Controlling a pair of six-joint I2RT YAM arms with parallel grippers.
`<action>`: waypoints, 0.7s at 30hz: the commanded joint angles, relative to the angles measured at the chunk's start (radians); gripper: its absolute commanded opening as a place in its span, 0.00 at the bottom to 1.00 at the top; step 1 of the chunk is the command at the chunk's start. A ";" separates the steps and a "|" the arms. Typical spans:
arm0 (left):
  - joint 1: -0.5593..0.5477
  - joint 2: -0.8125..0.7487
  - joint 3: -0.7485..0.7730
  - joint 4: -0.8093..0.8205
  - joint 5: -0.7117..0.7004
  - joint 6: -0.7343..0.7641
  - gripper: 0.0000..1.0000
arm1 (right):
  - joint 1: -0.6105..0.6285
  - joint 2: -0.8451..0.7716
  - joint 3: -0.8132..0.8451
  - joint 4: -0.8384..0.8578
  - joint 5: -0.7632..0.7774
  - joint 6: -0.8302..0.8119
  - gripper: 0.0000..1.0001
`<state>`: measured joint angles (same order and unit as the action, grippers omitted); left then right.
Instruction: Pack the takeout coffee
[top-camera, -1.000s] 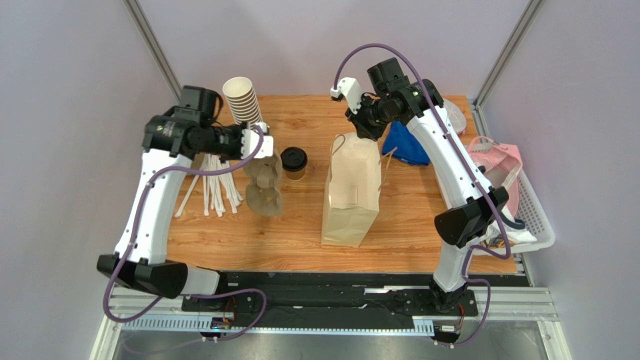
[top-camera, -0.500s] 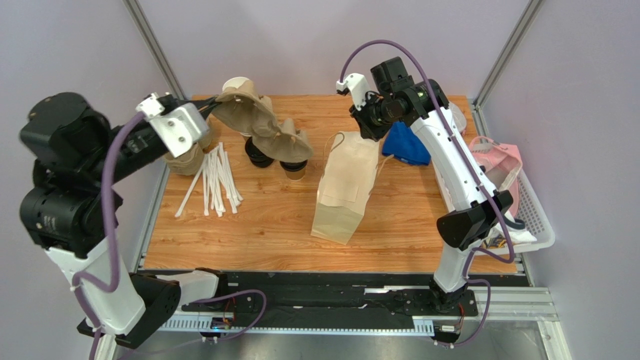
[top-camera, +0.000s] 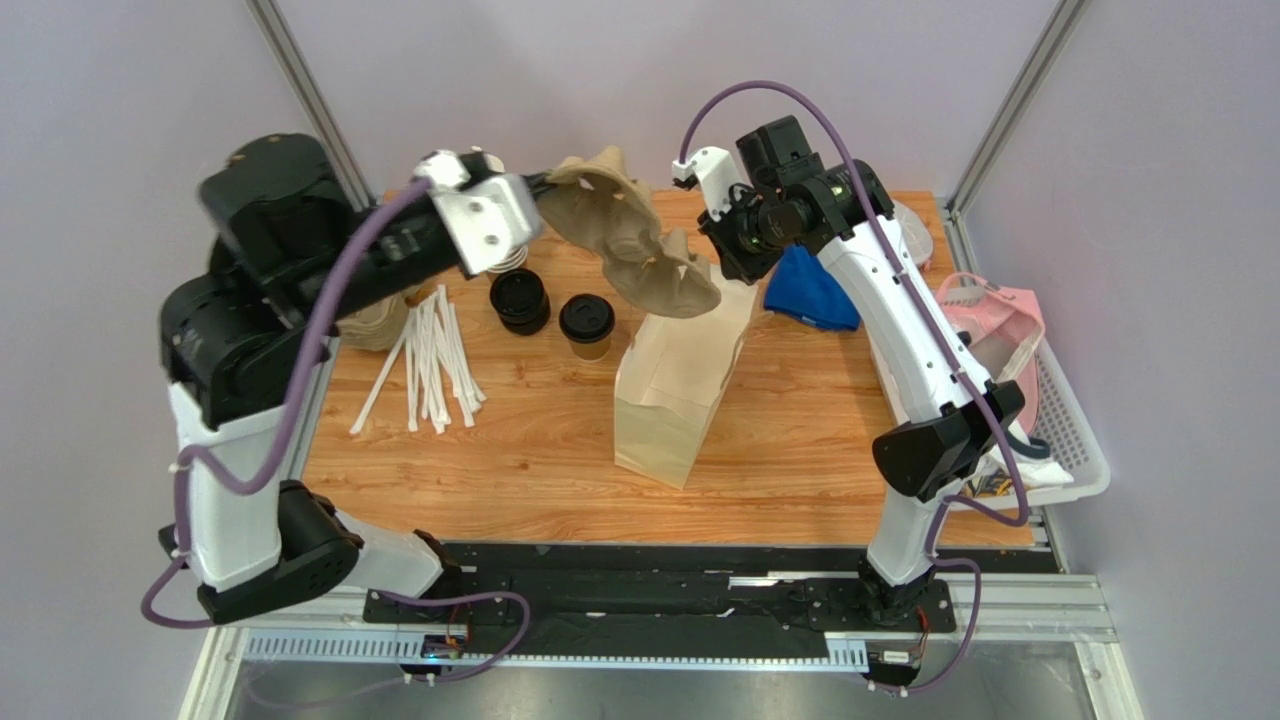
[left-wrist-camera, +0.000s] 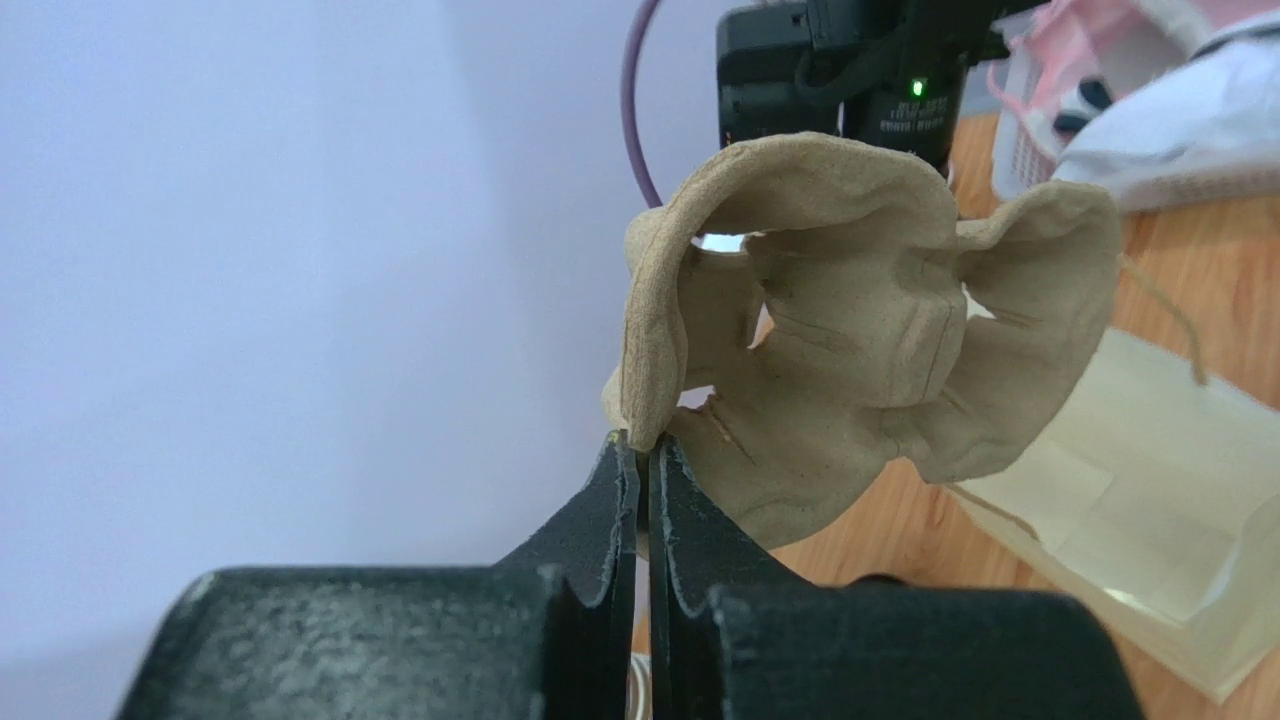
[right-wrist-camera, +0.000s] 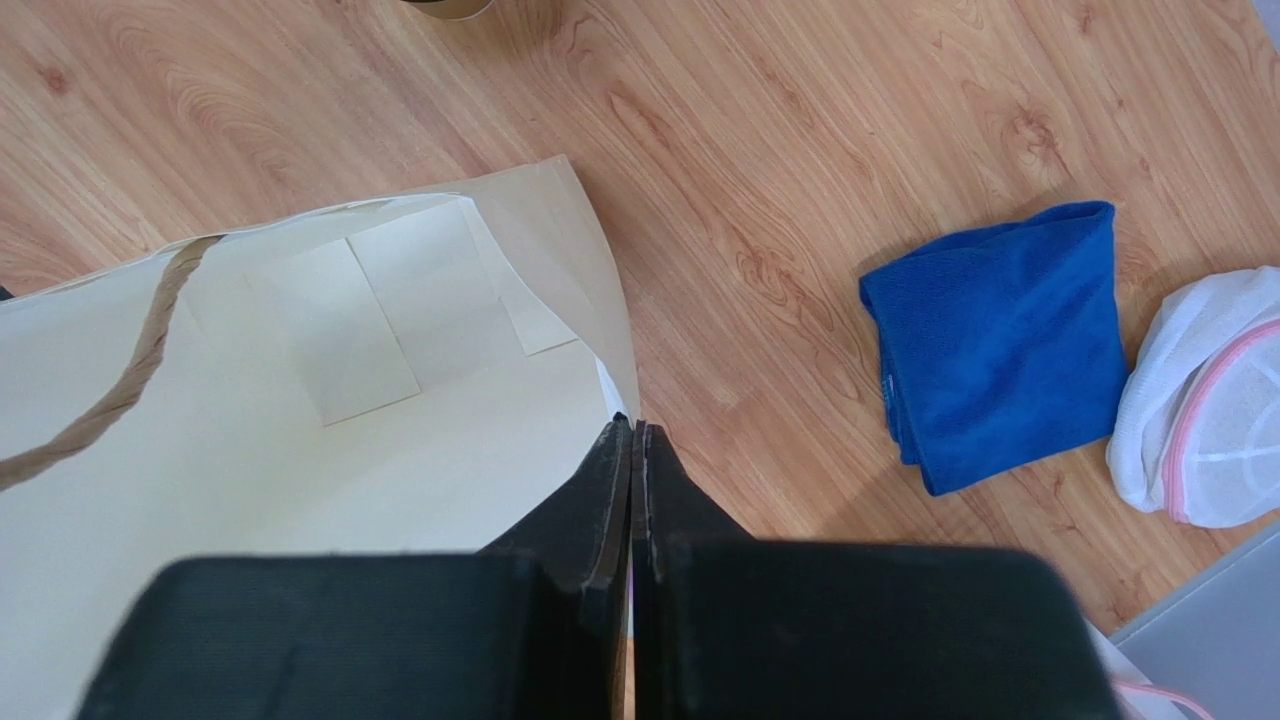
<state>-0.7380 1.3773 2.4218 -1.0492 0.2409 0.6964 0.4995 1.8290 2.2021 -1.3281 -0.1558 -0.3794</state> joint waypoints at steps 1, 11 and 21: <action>-0.128 -0.015 -0.106 0.095 -0.231 0.133 0.00 | 0.011 -0.008 0.039 0.012 0.021 0.030 0.00; -0.248 -0.073 -0.343 0.195 -0.390 0.252 0.00 | 0.019 -0.010 0.047 0.009 0.013 0.034 0.00; -0.320 -0.078 -0.473 0.207 -0.376 0.225 0.00 | 0.054 -0.034 0.059 0.006 0.036 0.020 0.00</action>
<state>-1.0325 1.3251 1.9869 -0.8871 -0.1150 0.9218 0.5308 1.8290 2.2185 -1.3300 -0.1432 -0.3626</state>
